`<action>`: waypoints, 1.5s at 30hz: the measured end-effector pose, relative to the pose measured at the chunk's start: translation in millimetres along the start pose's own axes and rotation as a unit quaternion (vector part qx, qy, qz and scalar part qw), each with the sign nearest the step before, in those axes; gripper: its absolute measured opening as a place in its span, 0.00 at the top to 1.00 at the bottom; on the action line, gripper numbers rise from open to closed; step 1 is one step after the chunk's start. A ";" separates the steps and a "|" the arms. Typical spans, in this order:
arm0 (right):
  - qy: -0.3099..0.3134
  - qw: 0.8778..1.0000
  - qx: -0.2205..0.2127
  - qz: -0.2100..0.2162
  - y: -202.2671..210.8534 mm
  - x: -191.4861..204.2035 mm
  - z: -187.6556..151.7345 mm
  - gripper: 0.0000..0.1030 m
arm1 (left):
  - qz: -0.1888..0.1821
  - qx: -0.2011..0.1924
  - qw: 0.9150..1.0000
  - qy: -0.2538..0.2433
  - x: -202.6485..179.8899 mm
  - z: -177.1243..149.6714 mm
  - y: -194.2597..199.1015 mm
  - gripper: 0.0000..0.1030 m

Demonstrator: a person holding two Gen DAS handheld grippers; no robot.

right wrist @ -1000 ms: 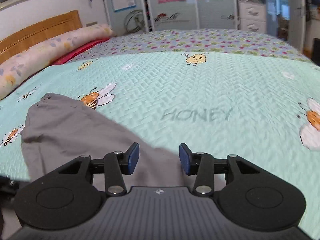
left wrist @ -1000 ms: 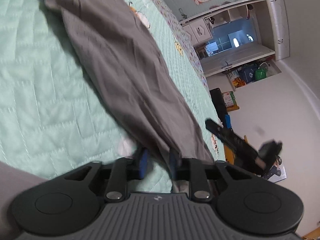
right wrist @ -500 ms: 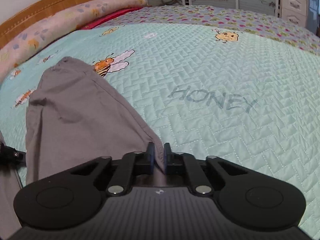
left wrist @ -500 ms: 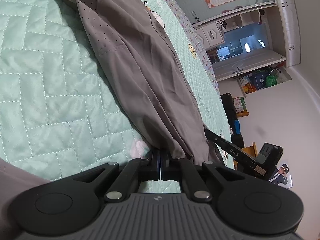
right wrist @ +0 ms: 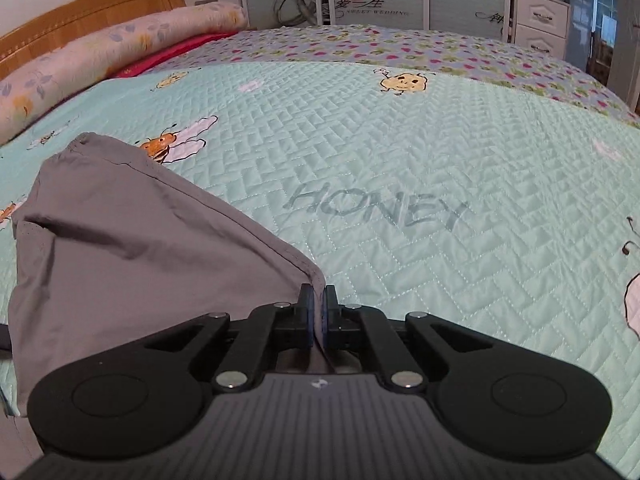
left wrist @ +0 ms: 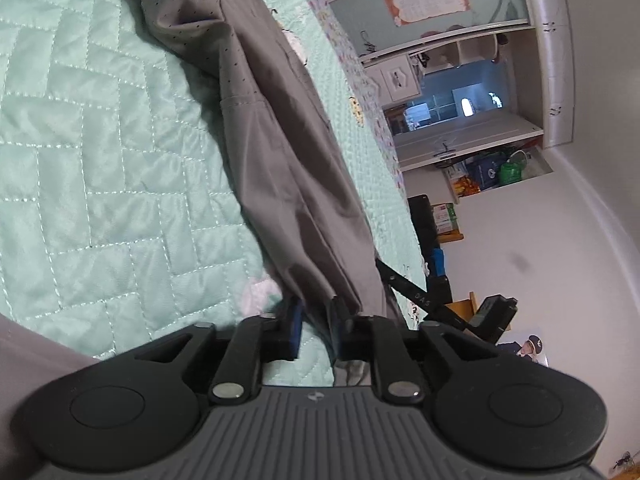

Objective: Fold clothes

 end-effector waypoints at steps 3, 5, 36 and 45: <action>-0.001 1.000 0.001 -0.002 2.1 3.0 -1.9 0.97 | 0.018 0.005 1.000 -0.011 -3.5 1.1 -5.0 0.81; 0.000 1.000 0.001 -0.005 2.3 4.4 -1.8 0.96 | 0.020 -0.003 1.000 -0.012 -6.4 4.1 -7.4 0.80; 0.132 0.982 -0.138 -0.008 97.1 213.3 -22.8 0.45 | 0.211 -0.199 0.957 -0.027 47.3 201.0 166.7 0.45; 0.196 0.976 -0.096 0.014 36.0 290.6 -8.5 0.50 | 0.217 -0.173 0.957 -0.083 54.5 256.0 142.2 0.40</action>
Point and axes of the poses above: each gripper's, at about its wrist camera, not at the fingertips, and y roughly against the way its jaws point, x to its left, z to its top, the point moved 2 cm from there along -y, roughly the way its jaws point, and after that the axes turned 11 degrees about -z, right-handed, at the moved point
